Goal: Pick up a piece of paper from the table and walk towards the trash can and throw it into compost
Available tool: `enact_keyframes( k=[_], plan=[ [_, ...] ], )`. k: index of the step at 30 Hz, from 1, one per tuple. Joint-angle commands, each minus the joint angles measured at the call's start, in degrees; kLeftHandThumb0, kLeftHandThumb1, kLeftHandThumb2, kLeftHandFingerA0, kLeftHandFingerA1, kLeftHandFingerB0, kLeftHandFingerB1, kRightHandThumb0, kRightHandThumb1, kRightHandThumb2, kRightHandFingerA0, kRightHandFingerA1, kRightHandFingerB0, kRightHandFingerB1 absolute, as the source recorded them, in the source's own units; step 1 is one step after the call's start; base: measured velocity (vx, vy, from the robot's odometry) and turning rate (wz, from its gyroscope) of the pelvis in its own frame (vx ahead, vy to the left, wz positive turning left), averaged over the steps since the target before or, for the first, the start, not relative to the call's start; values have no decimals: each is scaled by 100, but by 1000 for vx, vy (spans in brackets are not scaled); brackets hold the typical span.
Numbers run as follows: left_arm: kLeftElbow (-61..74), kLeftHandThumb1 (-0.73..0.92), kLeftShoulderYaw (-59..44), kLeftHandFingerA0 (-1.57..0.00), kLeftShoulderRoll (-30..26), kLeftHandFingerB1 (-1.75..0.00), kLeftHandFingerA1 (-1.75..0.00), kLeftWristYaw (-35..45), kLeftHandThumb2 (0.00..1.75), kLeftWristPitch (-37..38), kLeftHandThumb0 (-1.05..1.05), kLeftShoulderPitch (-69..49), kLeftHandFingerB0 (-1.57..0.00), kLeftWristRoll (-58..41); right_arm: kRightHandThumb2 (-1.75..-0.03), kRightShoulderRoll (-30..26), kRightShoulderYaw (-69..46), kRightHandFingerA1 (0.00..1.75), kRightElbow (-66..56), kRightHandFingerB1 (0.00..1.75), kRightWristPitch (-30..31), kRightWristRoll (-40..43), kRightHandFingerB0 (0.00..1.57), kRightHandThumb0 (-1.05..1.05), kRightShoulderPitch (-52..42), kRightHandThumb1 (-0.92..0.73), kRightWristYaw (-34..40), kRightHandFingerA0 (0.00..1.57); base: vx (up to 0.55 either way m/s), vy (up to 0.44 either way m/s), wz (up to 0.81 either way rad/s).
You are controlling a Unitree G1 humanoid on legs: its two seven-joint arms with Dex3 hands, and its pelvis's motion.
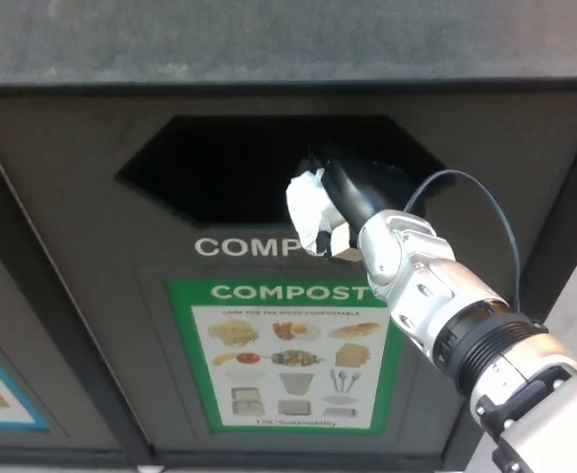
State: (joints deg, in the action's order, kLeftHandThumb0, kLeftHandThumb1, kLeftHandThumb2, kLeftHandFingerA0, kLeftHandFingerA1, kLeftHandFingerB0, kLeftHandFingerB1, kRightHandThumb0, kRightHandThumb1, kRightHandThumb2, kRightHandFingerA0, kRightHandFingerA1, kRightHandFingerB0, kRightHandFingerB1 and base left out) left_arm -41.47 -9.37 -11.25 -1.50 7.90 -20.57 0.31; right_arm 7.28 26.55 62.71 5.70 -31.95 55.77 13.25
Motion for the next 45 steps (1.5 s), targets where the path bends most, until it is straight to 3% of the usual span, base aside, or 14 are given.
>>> enact_keyframes(
  k=[1, 24, 26, 27, 29, 30, 36, 38, 39, 40, 41, 43, 44, 45],
  plan=[
    [-42, 69, 28, -97, -31, -67, -69, 12, 79, 489, 5, -279, -90, 73, -75, -43, 126, 174, -109, 158, -21, -85, 68, -13, -219, -71, -63, 78, 0, 0, 0],
    [236, 71, -26, -93, 2, -69, -70, 108, 79, 360, 6, -312, -87, 13, -74, -129, 183, 175, -281, 153, -95, -111, 68, -6, -466, -67, 133, 88, 104, 150, 0],
    [139, 69, -40, -94, -1, -69, -71, 88, 80, 400, 7, -280, -88, 24, -76, -143, 200, 175, -281, 160, -120, -118, 67, -12, -458, -66, 113, 77, 205, -93, 1],
    [129, 71, -26, -93, -16, -68, -69, 54, 76, 391, 2, -278, -88, 74, -97, -157, 196, 136, -296, 126, -85, -104, 96, -14, -439, -52, 60, 113, 214, -110, 35],
    [179, 71, 0, -93, -34, -68, -69, 18, 76, 354, 2, -296, -88, 132, -97, -169, 181, 136, -320, 126, -20, -82, 96, -14, -416, -52, -1, 113, 203, -105, -6],
    [193, 69, -40, -91, -4, -65, -66, 51, 80, 343, 3, -301, -88, 62, -73, -215, 185, 164, -325, 143, -34, -85, 67, -7, -416, -65, -31, 79, 191, -86, -5],
    [355, 68, -35, -92, 29, -68, -68, 61, 82, 284, 4, -367, -86, 69, -77, -380, 226, 169, -391, 153, -59, -113, 71, -10, -551, -66, -48, 81, 157, -36, -9],
    [350, 68, -11, -93, 13, -69, -68, 76, 80, 278, 4, -367, -88, 97, -74, -389, 192, 166, -416, 140, -71, -101, 70, -7, -608, -63, 103, 85, 153, 10, 38],
    [352, 69, 1, -92, 2, -68, -67, 76, 78, 282, 3, -367, -87, 120, -73, -379, 161, 141, -430, 103, -48, -90, 85, -11, -625, -61, 172, 84, 156, 28, -3],
    [365, 69, 7, -92, -2, -68, -67, 72, 78, 279, 3, -373, -87, 131, -73, -372, 151, 141, -435, 103, -28, -88, 85, -11, -625, -61, 183, 84, 138, 48, -58],
    [346, 69, 4, -94, -1, -69, -69, 68, 80, 297, 4, -350, -89, 117, -64, -326, 126, 57, -405, 42, 112, -89, 53, -16, -607, -67, 215, 43, 128, 38, 19],
    [305, 69, -10, -94, 8, -69, -69, 68, 80, 320, 4, -316, -89, 88, -64, -277, 108, 57, -363, 42, 264, -92, 53, -16, -583, -67, 242, 43, 105, 107, 14],
    [192, 72, -4, -94, -11, -68, -68, 51, 73, 307, 1, -247, -88, 108, -69, -220, 226, 26, -270, 34, 581, -185, 17, -43, -513, -58, -11, 6, 82, 162, 20],
    [146, 72, -8, -95, -17, -67, -68, 49, 72, 277, 0, -214, -89, 107, -58, -182, 299, 7, -201, 26, 770, -237, 9, -49, -472, -59, -179, 0, 70, 160, 16]
  ],
)
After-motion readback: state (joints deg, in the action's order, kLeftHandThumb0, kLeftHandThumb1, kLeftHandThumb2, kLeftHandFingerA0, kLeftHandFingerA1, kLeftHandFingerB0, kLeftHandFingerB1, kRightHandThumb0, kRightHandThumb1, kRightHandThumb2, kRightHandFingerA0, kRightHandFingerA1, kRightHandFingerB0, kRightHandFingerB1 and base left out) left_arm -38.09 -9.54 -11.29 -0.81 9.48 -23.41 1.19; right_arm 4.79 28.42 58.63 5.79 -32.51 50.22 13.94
